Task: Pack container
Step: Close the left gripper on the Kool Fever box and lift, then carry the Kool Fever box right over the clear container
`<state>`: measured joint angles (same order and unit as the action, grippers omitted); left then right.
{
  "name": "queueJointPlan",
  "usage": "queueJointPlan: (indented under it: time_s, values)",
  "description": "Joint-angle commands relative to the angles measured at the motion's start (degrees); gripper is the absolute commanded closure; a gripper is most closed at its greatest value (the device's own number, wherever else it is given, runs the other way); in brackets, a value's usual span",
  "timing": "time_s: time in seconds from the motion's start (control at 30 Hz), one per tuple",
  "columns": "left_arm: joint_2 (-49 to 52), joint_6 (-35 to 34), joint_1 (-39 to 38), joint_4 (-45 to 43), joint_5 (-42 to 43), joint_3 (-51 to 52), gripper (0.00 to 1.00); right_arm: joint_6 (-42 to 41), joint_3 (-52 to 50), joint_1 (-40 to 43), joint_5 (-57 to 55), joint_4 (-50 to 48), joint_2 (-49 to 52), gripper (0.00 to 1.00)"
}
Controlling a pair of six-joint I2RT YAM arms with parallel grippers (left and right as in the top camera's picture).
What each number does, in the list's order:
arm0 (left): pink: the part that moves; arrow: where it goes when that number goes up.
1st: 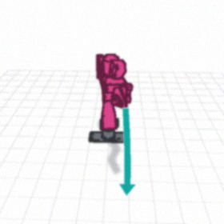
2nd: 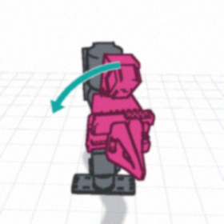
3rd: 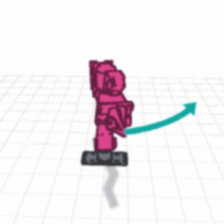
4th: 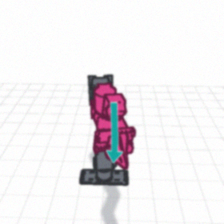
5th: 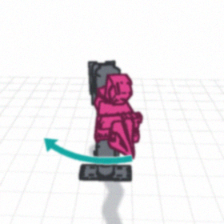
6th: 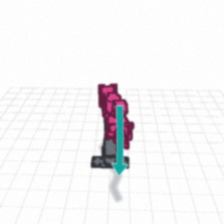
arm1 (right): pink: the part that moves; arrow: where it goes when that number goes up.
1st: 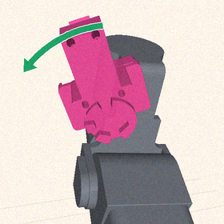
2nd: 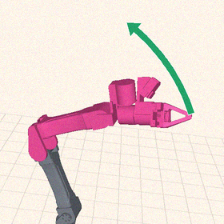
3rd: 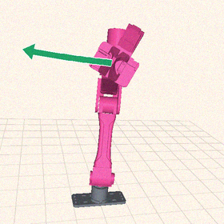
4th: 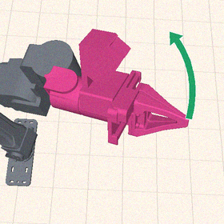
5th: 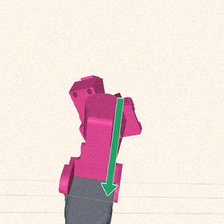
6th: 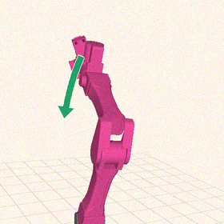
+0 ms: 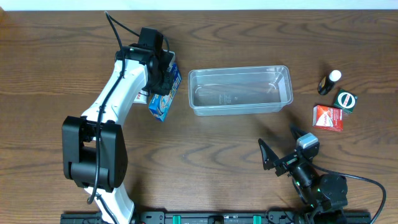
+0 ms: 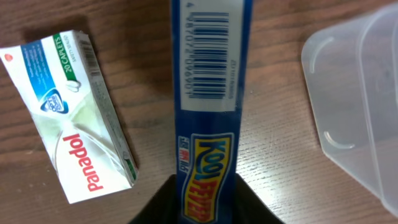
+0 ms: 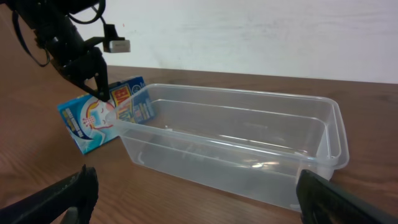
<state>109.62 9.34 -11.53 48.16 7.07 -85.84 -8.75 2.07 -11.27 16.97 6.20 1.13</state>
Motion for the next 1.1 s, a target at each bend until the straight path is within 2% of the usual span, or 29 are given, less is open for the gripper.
queueJointPlan:
  time_s: [0.0,0.23,0.43,0.77,0.9,0.93,1.07]
  values:
    - [0.52,0.74,0.09,0.09,-0.72,0.50,0.78,-0.61,-0.26,-0.04,-0.04,0.00,0.02,0.01]
    - [-0.94,0.70,0.02,1.42,-6.47,-0.28,0.79,-0.61,-0.26,-0.04,-0.04,0.00,0.02,0.01]
    - [-5.40,0.98,-0.83,3.19,-6.73,-3.32,0.80,-0.61,-0.26,-0.04,-0.04,0.00,0.02,0.01]
    - [-18.99,15.08,-8.17,-1.68,-6.75,-3.78,0.80,-0.61,-0.26,-0.04,-0.04,0.00,0.02,0.01]
    - [-23.23,15.74,-12.02,-4.35,-6.64,-3.76,0.81,-0.61,-0.26,-0.04,-0.04,0.00,0.02,0.01]
    - [-24.04,15.72,-13.20,-4.85,-6.62,-3.76,0.85,-0.61,-0.26,-0.04,-0.04,0.00,0.02,0.01]
    - [-24.72,17.33,-16.92,-5.18,-2.73,-3.74,0.85,-0.61,-0.26,-0.04,-0.04,0.00,0.02,0.01]
